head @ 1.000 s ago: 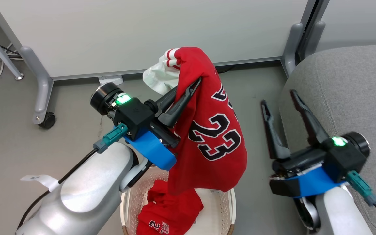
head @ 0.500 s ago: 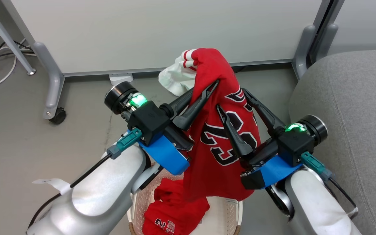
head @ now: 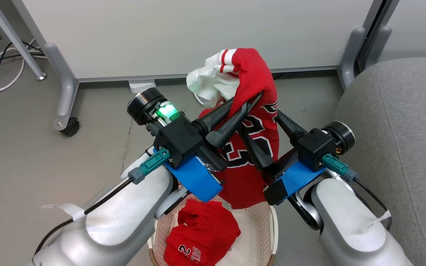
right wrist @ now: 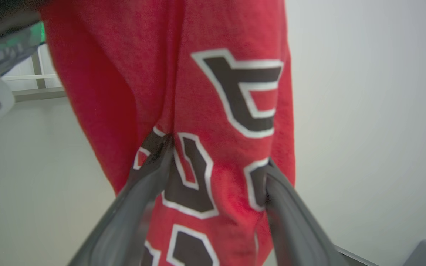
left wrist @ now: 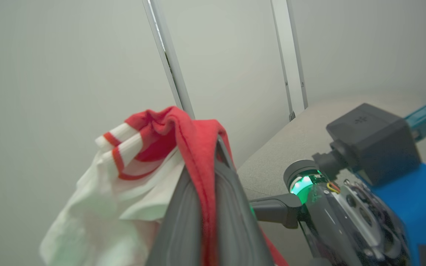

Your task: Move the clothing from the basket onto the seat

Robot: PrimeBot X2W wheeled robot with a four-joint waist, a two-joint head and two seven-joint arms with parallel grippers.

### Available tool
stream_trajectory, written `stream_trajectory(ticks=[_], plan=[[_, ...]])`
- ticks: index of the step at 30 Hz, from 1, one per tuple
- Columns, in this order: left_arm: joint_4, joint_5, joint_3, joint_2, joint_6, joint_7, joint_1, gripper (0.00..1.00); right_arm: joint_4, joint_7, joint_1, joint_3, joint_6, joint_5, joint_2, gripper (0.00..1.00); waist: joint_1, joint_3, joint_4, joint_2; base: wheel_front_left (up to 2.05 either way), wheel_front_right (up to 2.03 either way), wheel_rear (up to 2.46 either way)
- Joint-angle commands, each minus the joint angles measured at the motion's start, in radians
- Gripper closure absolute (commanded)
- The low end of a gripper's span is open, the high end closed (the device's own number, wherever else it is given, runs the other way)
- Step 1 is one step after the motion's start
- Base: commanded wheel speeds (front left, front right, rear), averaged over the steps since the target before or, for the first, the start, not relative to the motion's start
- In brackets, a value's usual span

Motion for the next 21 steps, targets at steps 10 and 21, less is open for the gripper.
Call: stream_trajectory(ticks=[10, 21], plan=[[0.001, 0.008, 0.000, 0.005, 0.000, -0.005, -0.014, 1.00, 0.029, -0.003, -0.023, 0.017, 0.000, 0.036, 0.001, 1.00, -0.0001, 0.001, 0.002, 0.0000, 0.00, 0.00, 0.00], [0.007, 0.014, 0.002, 0.003, 0.000, -0.005, -0.004, 1.00, 0.016, -0.003, -0.018, 0.011, 0.000, 0.035, -0.004, 1.00, -0.0001, 0.002, -0.002, 0.0000, 0.00, 0.00, 0.00]])
